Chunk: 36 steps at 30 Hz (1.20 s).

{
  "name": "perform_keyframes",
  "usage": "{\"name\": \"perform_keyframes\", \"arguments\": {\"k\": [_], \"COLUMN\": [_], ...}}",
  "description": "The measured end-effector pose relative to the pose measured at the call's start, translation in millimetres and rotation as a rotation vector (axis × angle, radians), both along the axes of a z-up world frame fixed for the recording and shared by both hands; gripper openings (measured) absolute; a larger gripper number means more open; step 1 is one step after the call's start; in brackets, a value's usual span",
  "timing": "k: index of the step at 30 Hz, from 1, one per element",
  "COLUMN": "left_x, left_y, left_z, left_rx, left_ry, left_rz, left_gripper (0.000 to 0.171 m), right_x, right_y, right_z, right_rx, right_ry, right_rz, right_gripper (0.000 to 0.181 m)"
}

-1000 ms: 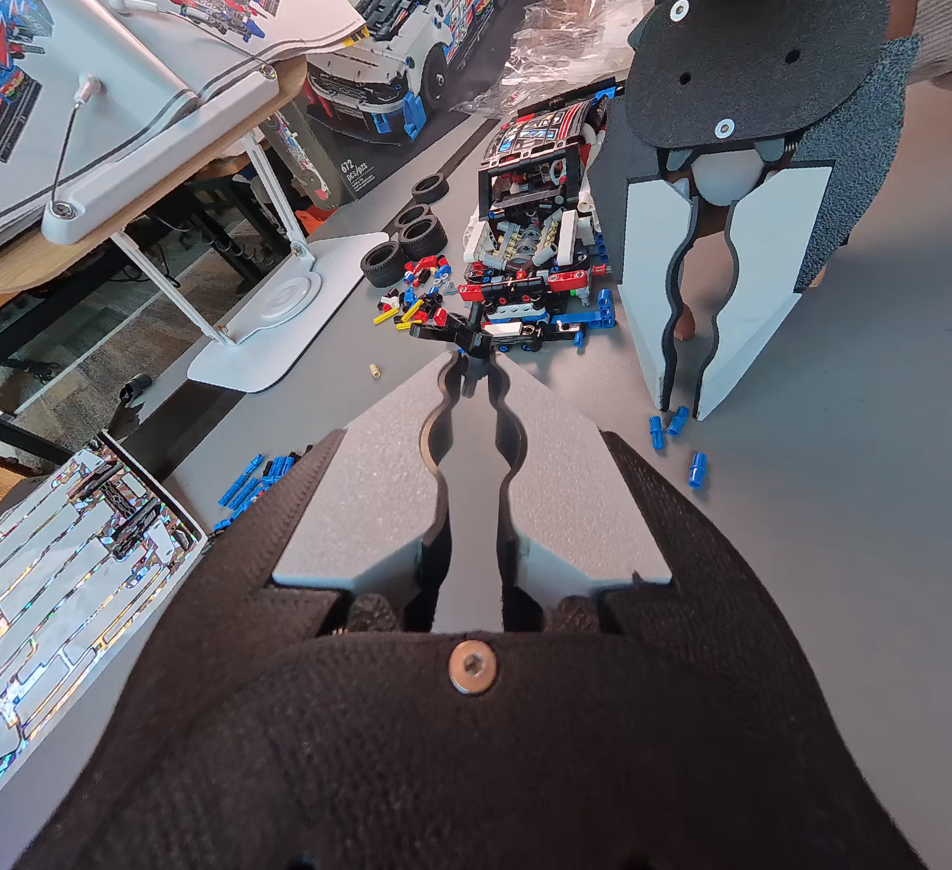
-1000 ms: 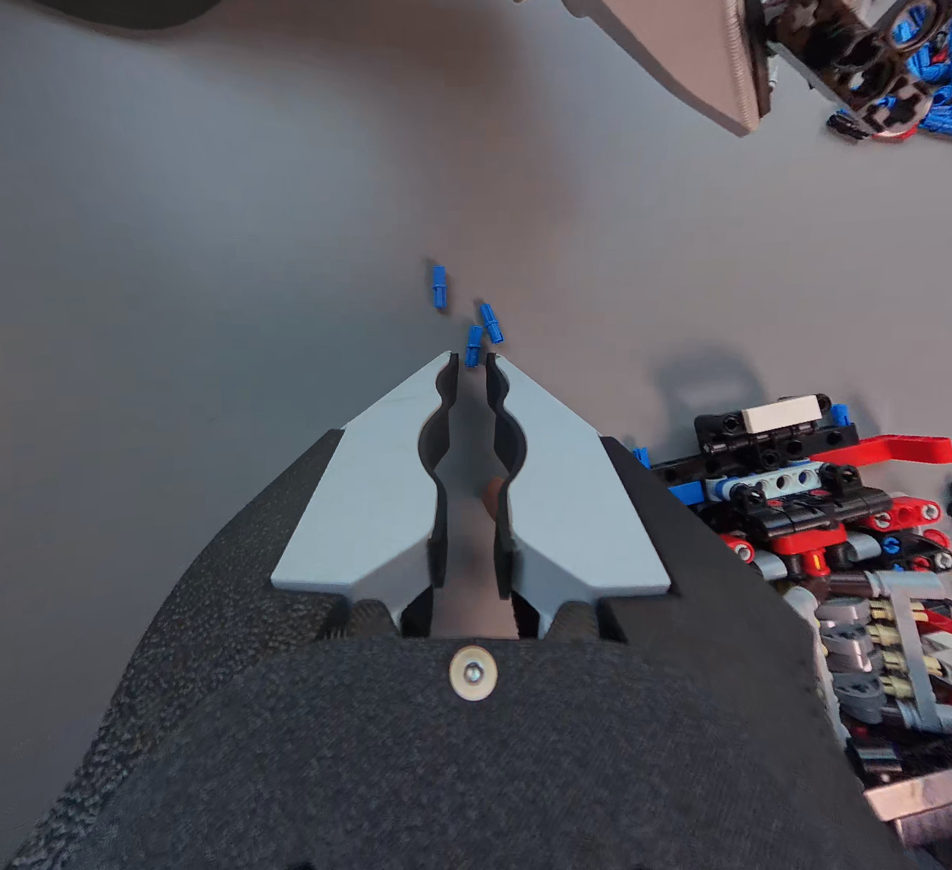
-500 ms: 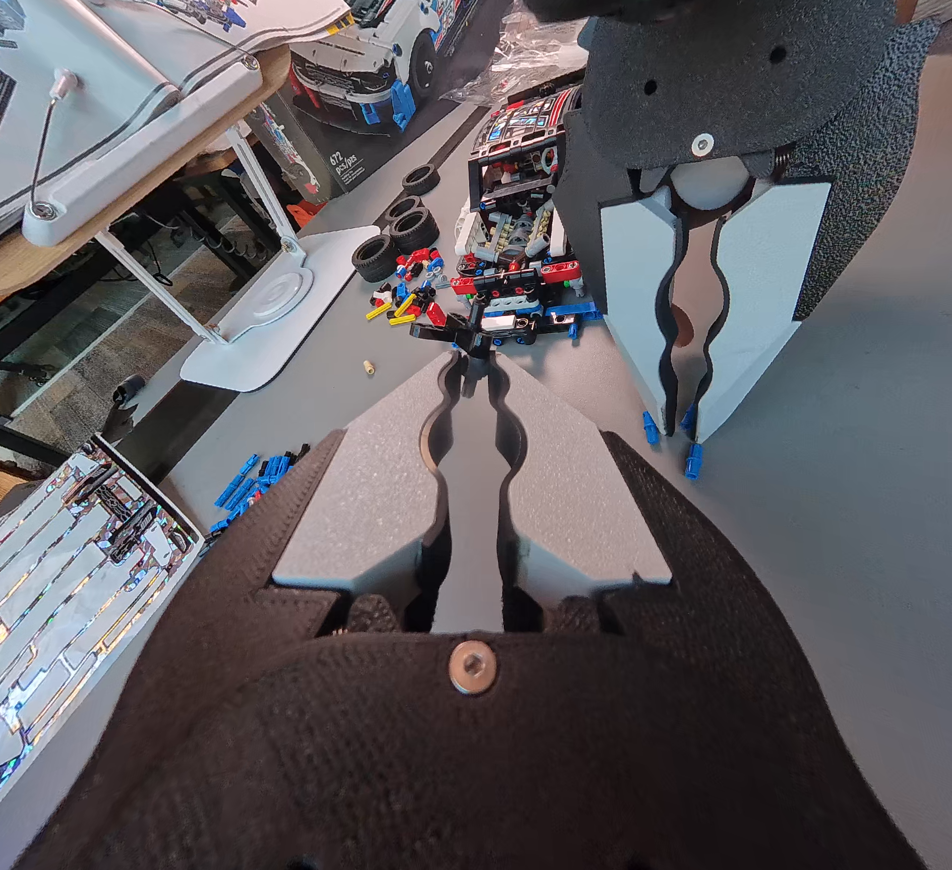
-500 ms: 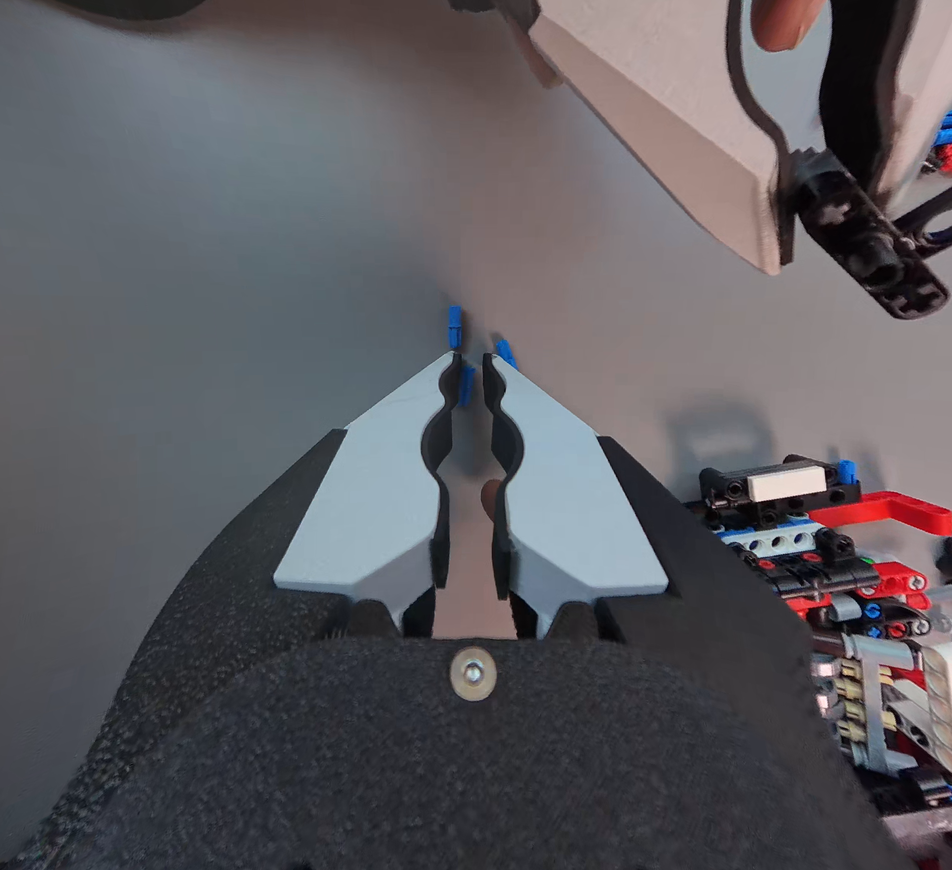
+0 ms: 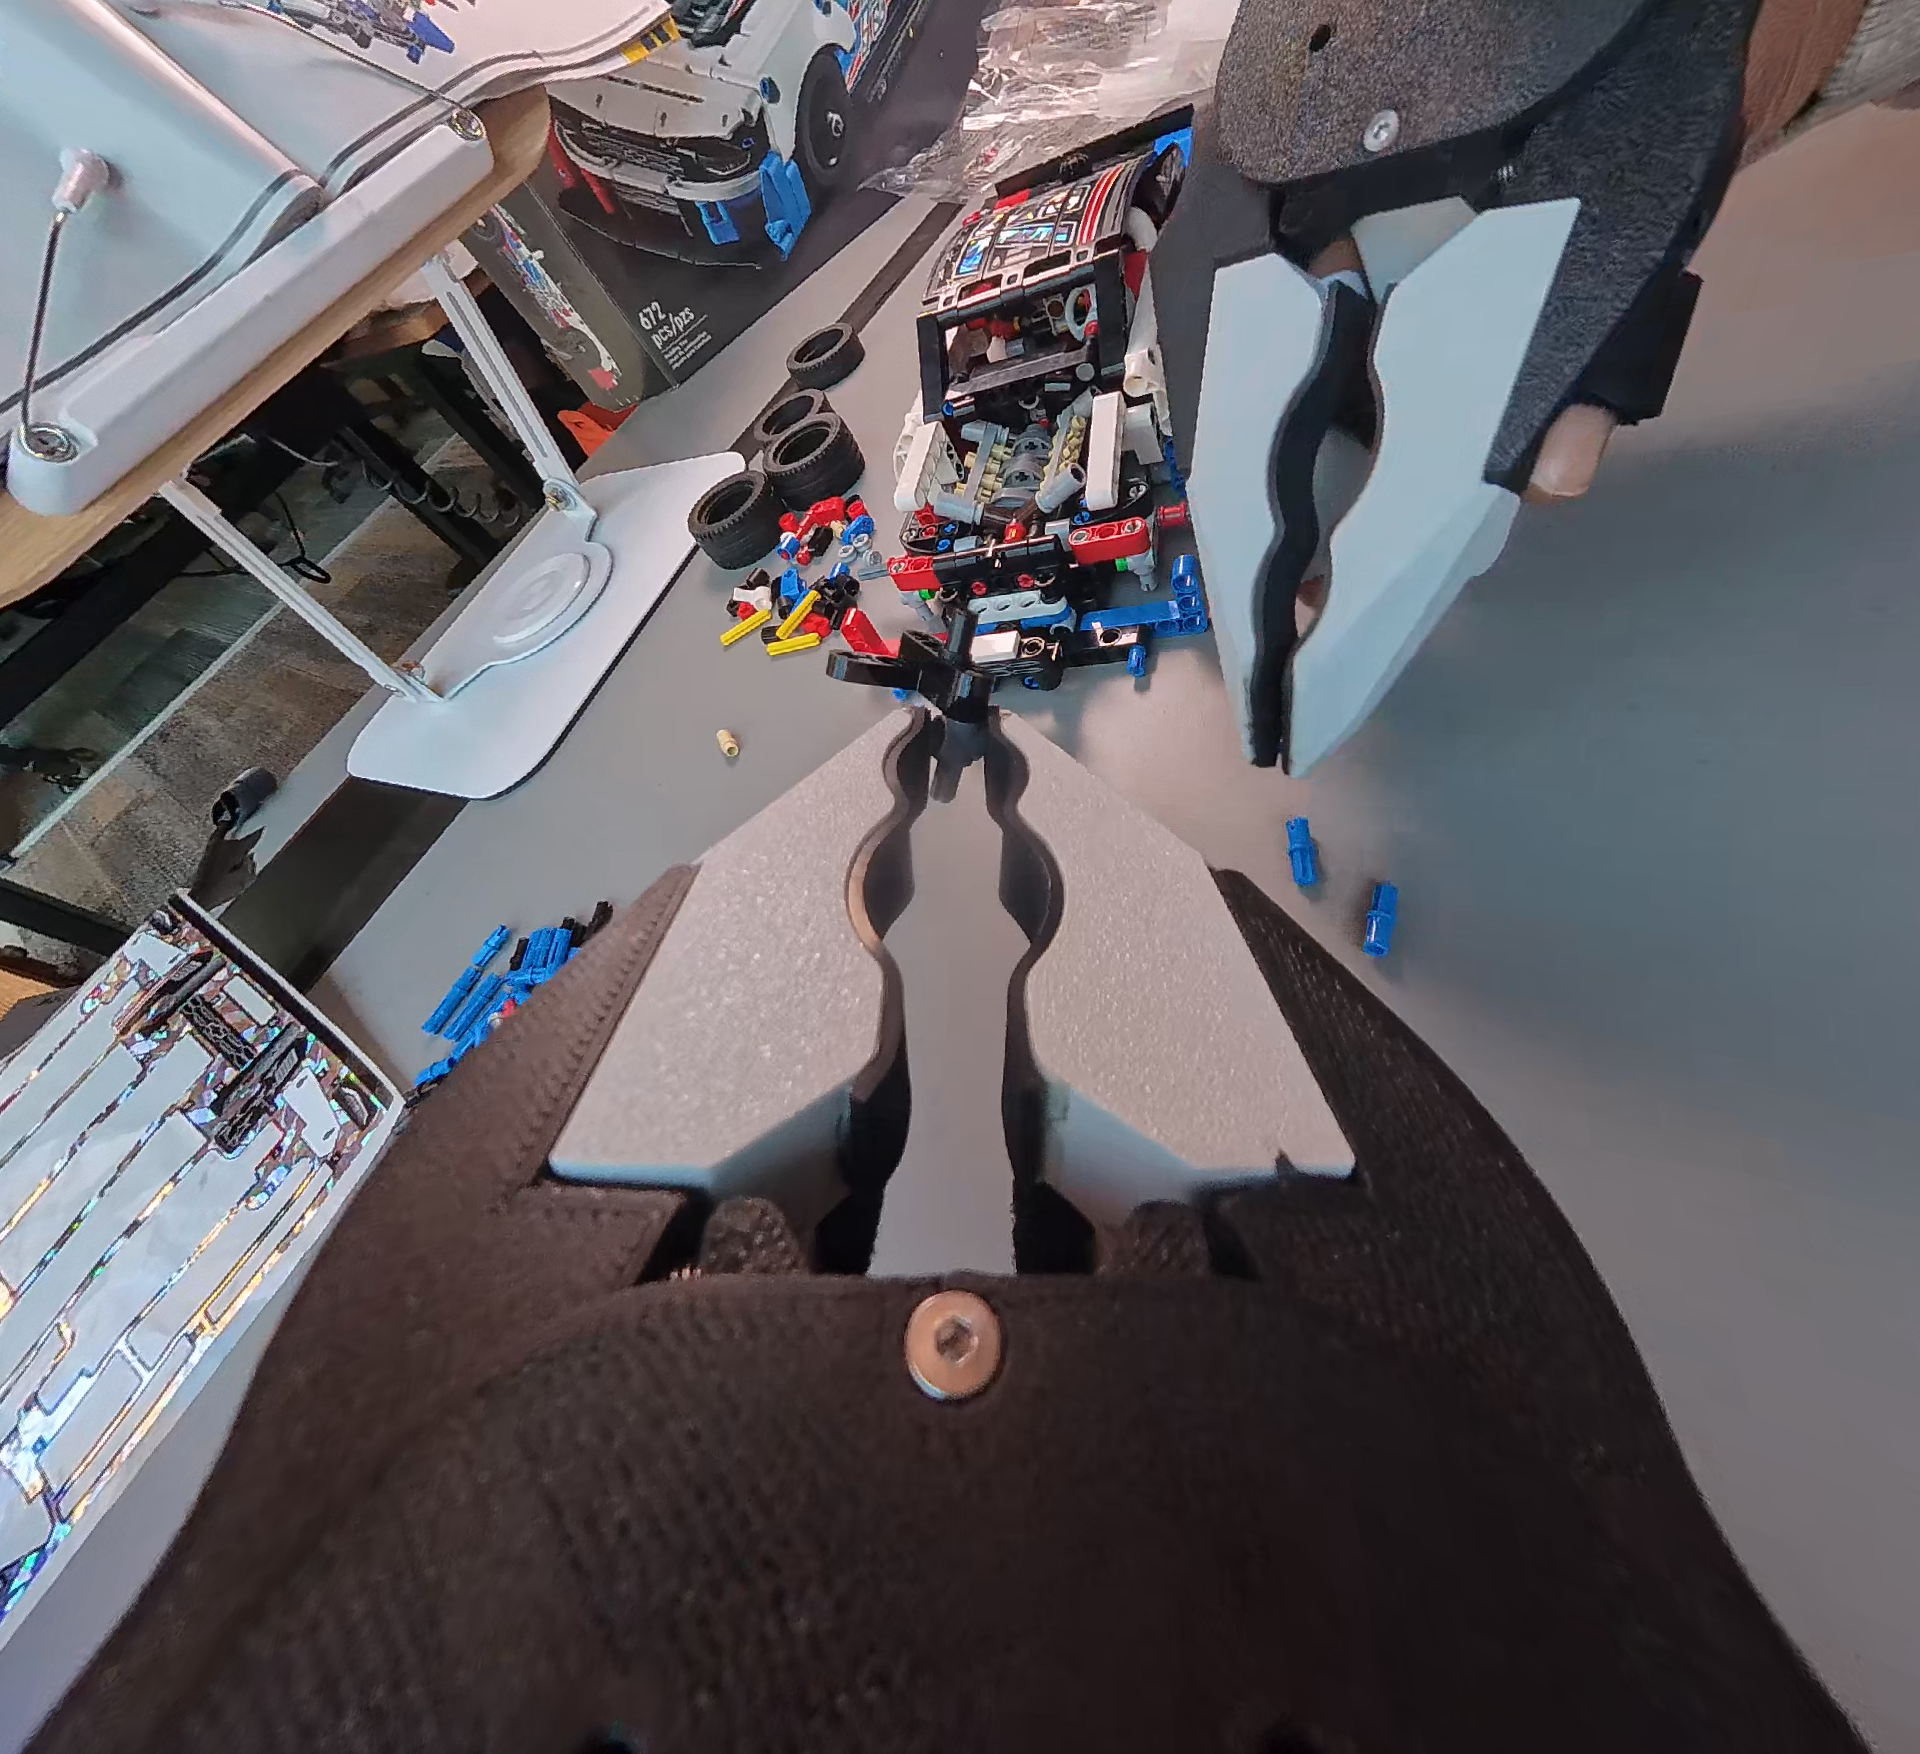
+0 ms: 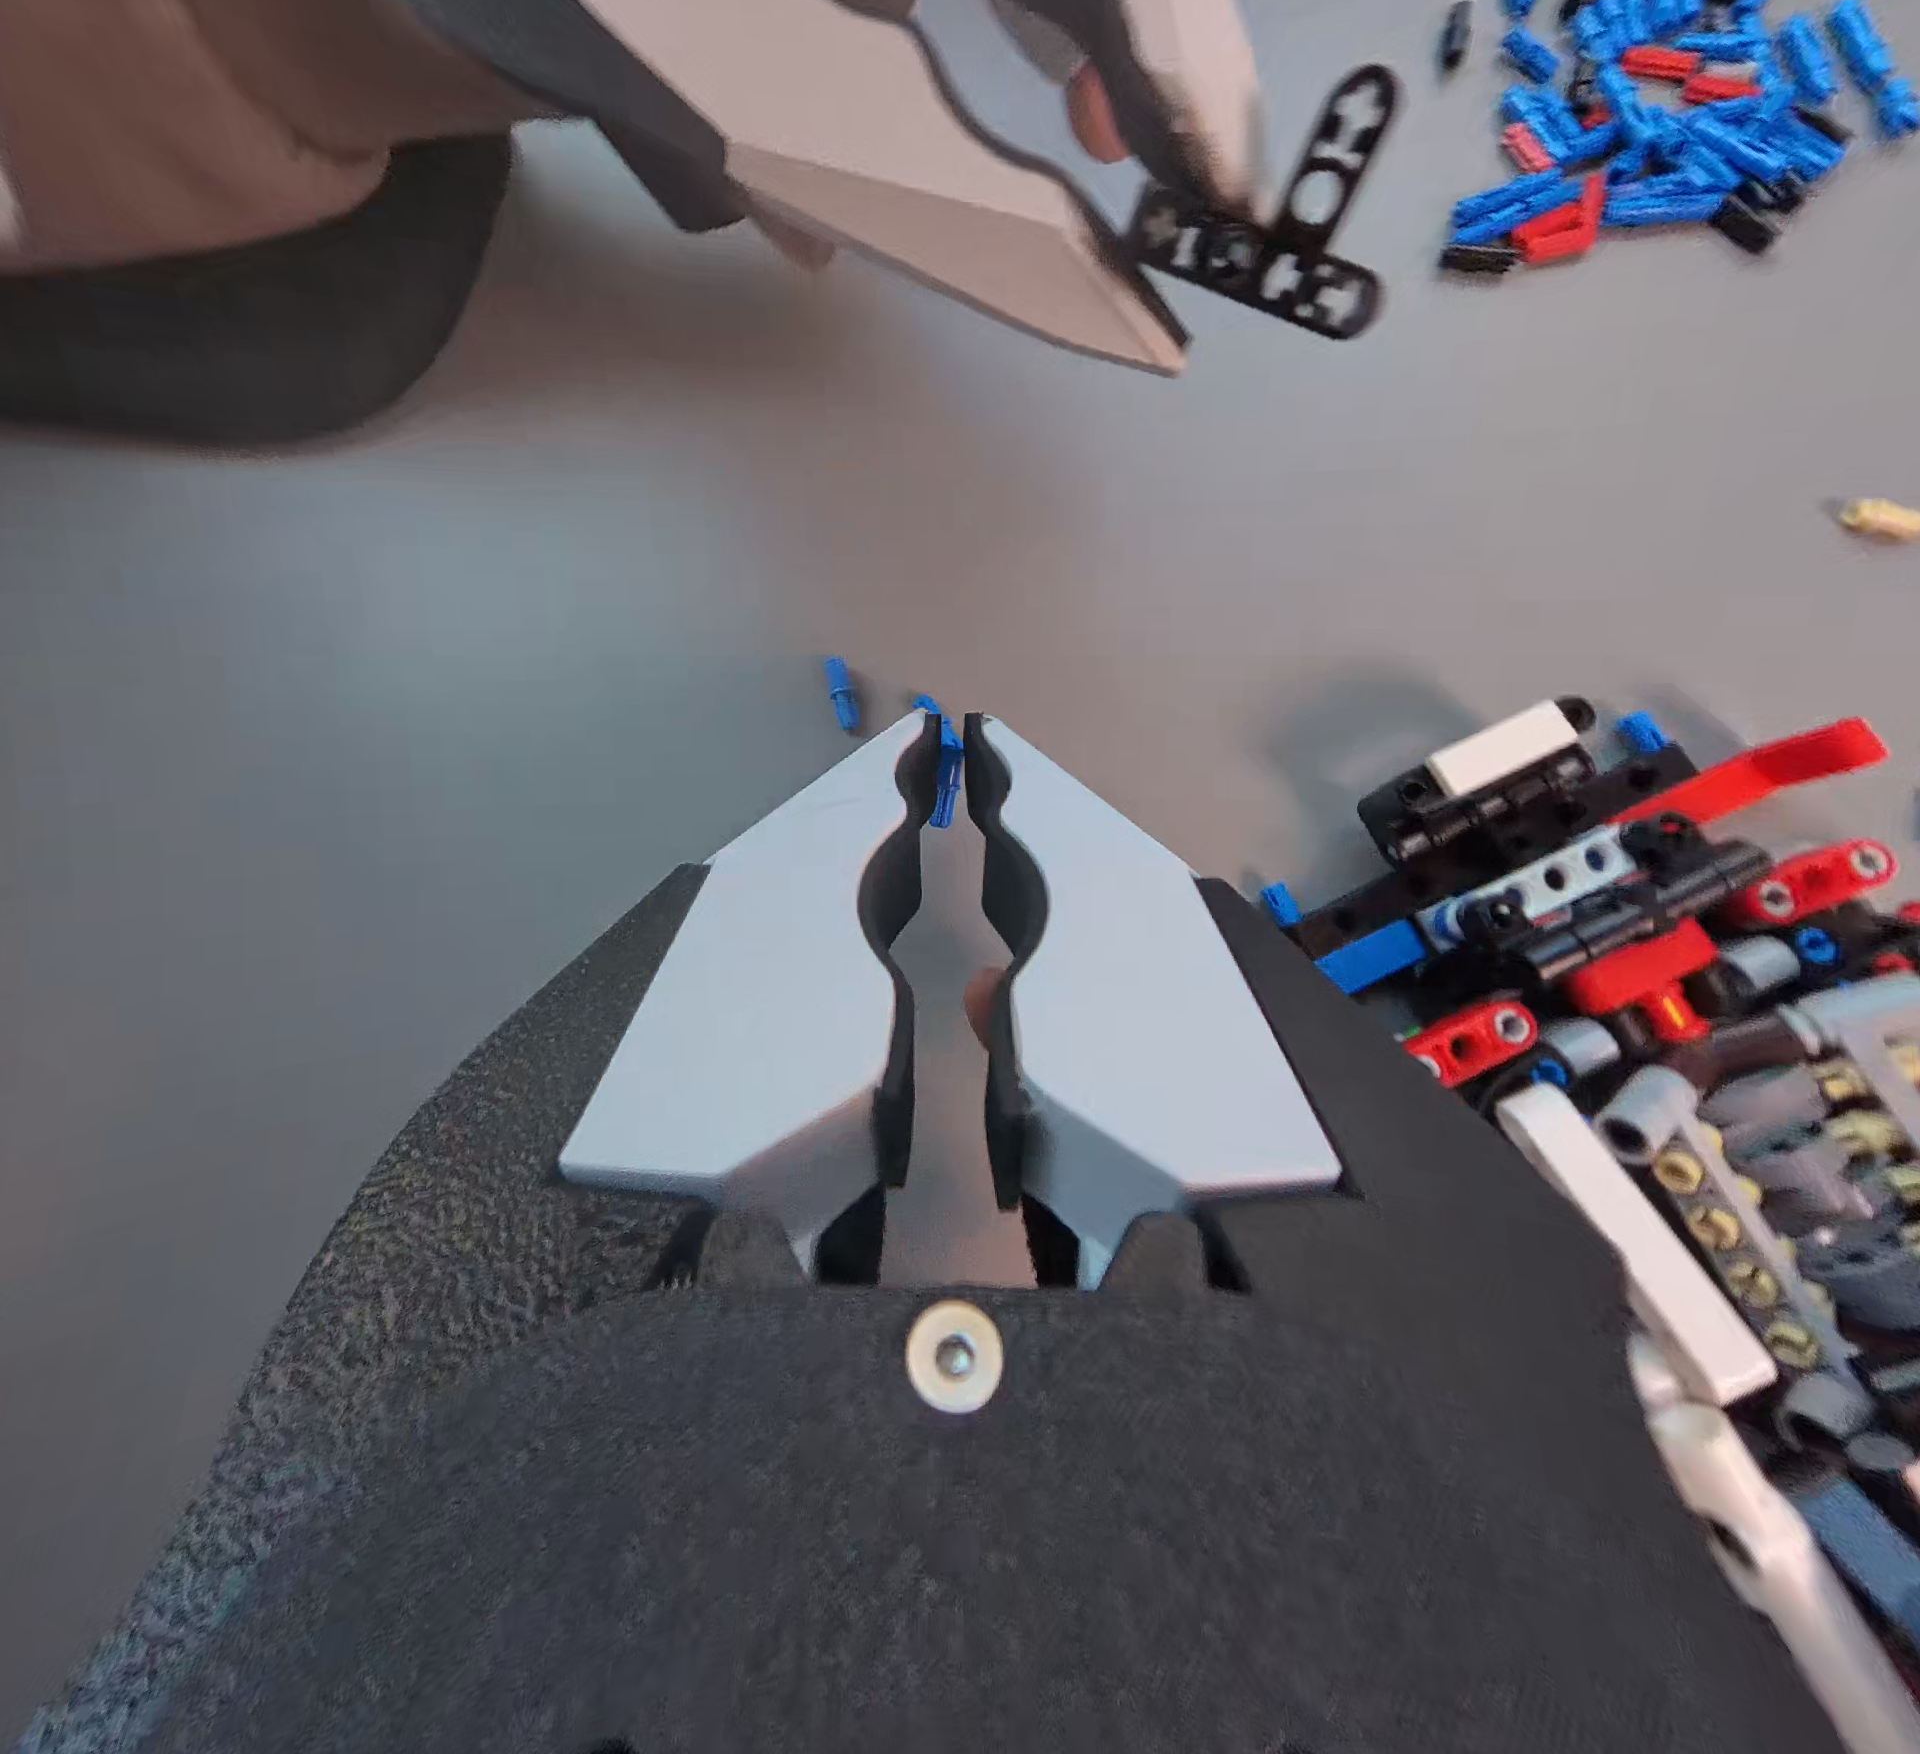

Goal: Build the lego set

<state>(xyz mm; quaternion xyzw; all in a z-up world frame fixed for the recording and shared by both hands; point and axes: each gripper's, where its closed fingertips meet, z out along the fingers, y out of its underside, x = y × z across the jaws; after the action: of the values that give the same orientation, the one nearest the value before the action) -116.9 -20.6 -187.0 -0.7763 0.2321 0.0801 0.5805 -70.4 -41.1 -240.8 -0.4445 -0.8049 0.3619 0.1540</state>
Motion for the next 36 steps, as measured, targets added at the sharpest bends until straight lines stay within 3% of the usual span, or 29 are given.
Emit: {"name": "perform_keyframes", "arguments": {"k": [3, 6, 10, 16, 20, 25, 28, 36], "left_x": [2, 4, 6, 7, 6, 6, 5, 20], "left_y": [0, 1, 1, 1, 1, 0, 0, -2], "left_z": [-3, -7, -10, -14, -14, -14, -13, -16], "left_rx": [-0.011, -0.022, -0.033, -0.048, -0.047, -0.049, -0.046, -0.071], "left_ry": [0.01, 0.016, 0.022, 0.032, 0.032, 0.032, 0.028, 0.007], "left_rz": [-0.008, -0.012, -0.016, -0.019, -0.018, -0.019, -0.018, -0.089], "left_gripper": [0.009, 0.008, 0.008, 0.008, 0.008, 0.008, 0.008, 0.008], "right_x": [1, 11, 31, 31, 11, -1, 1, 21], "right_y": [11, 13, 1, -7, -1, -5, -12, 9], "right_z": [5, 2, -6, -15, -10, -19, -21, -14], "right_rx": [-0.162, -0.233, -0.124, 0.214, 0.193, 0.227, 0.208, 0.156], "right_ry": [0.01, -0.021, -0.021, 0.027, 0.051, -0.004, -0.064, -0.003], "right_rz": [-0.139, -0.179, -0.068, 0.059, 0.039, 0.138, 0.201, 0.11], "right_gripper": [0.002, 0.002, 0.0, 0.005, 0.007, 0.014, 0.004, 0.003]}}
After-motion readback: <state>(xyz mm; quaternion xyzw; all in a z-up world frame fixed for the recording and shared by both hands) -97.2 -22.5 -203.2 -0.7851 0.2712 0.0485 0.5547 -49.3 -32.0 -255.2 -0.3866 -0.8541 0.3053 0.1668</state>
